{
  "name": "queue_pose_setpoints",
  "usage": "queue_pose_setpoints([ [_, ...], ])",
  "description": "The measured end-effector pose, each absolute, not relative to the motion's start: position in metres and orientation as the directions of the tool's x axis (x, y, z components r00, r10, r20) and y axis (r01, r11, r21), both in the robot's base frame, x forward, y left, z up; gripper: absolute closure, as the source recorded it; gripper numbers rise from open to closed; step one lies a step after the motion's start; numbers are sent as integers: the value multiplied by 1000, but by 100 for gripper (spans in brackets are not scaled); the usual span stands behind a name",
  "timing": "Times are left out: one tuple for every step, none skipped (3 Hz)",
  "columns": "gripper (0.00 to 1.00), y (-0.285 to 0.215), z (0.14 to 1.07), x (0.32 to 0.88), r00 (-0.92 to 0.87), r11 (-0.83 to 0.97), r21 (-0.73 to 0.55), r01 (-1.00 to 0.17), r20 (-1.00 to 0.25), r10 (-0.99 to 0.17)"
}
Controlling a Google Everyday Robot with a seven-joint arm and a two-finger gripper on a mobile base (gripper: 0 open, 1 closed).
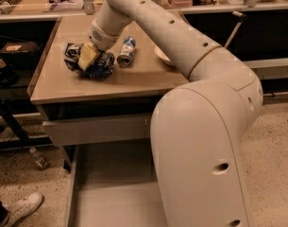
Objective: Pick blue chip bag from middle drawer and place on counter
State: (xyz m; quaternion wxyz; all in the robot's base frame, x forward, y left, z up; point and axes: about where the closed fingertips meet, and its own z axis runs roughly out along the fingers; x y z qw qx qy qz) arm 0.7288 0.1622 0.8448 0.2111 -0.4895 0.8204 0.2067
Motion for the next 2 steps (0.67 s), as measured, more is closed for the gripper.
queue_pose_setpoints([
  [0,162,845,729,-432,435,133,-891,-549,-716],
  [0,162,845,729,-432,435,133,-891,-549,-716],
])
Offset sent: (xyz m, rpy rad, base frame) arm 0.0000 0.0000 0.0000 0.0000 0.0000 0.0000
